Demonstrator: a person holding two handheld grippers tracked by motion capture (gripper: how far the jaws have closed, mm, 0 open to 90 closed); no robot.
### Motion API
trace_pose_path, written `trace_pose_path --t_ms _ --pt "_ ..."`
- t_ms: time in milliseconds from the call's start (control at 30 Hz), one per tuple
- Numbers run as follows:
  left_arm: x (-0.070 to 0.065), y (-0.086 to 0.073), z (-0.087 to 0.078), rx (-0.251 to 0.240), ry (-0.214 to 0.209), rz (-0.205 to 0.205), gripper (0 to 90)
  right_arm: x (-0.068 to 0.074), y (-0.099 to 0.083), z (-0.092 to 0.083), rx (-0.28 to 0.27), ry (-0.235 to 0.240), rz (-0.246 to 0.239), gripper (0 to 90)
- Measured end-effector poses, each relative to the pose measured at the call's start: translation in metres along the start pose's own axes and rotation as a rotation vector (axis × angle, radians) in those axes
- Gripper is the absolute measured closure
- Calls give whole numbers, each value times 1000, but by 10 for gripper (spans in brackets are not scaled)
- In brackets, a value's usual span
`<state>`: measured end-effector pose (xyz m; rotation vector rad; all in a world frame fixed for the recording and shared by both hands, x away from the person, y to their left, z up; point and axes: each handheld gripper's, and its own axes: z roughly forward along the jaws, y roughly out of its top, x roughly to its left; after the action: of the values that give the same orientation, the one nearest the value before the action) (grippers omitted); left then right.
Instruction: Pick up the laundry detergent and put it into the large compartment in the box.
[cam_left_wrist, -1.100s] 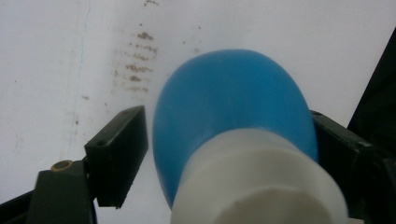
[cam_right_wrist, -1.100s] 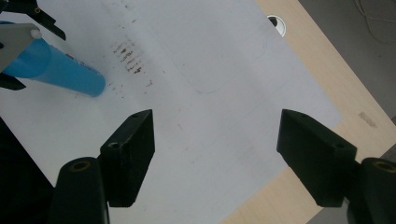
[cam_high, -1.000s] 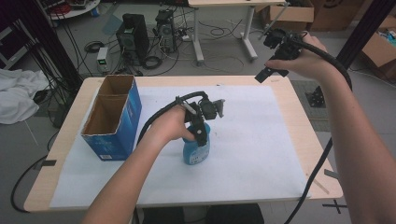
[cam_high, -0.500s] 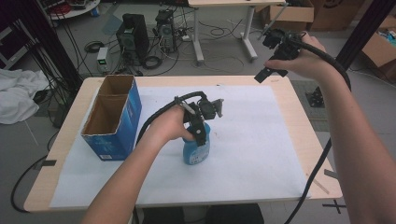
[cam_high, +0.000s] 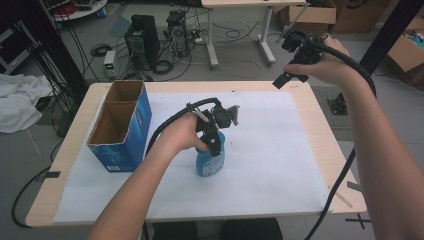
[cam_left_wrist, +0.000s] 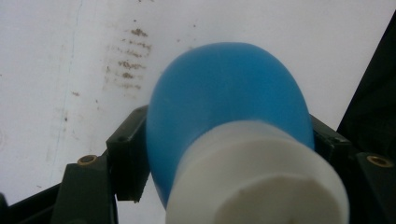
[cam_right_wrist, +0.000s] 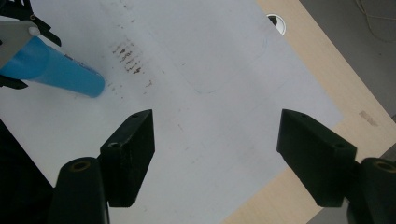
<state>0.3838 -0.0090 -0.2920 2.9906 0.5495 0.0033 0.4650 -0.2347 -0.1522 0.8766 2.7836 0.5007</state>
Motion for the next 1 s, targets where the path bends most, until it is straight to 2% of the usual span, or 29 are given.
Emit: trace_pose_path --t_ms 167,367,700,1000 --pt "-1 0 -1 7 1 9 351 0 0 -1 0 -1 -1 278" --pt "-1 1 -1 15 -1 -5 358 0 0 -1 1 -2 0 278" --pt "-4 8 -2 74 22 -31 366 1 0 0 2 -1 2 278" --pt "-7 13 -5 101 39 -5 368 0 0 1 1 0 2 278"
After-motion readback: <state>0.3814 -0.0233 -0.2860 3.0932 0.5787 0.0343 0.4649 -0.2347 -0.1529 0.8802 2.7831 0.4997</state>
